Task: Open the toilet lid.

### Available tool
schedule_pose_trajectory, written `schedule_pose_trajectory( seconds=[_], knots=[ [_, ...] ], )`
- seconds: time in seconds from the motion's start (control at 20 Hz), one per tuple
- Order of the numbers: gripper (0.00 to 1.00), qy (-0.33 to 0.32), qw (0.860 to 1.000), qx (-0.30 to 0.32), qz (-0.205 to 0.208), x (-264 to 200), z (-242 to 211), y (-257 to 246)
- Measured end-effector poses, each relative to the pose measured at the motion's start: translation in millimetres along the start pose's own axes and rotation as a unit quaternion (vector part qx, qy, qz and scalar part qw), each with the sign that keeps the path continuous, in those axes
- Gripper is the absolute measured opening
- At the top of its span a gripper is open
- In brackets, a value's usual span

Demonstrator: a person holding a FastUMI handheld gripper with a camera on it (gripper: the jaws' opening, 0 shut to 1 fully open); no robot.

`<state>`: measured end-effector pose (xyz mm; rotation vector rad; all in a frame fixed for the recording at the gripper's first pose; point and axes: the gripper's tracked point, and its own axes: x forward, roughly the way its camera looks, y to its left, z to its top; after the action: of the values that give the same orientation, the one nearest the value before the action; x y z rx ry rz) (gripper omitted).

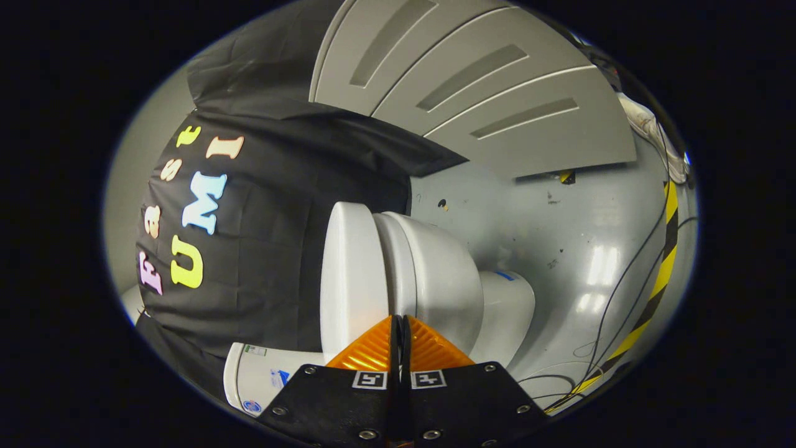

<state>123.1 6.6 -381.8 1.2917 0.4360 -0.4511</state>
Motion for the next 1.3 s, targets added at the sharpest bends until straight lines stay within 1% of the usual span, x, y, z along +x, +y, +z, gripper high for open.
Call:
schedule_pose_trajectory(
  seconds=[0.15,0.3,0.45,0.65,0.85,1.05,1.3],
  knots=[
    [0.0,0.018,1.0,0.002,-0.008,-4,3,0],
    [0.0,0.03,0.999,-0.037,-0.019,-5,-3,4],
    [0.0,0.026,0.999,-0.035,-0.023,-12,7,13],
    [0.0,0.02,0.998,-0.061,-0.007,-24,5,39],
    [0.0,0.013,0.995,-0.1,-0.009,-34,4,65],
    [0.0,0.007,0.991,-0.132,0.002,-45,4,95],
    [0.0,0.001,0.982,-0.186,0.004,-63,-3,131]
  ],
)
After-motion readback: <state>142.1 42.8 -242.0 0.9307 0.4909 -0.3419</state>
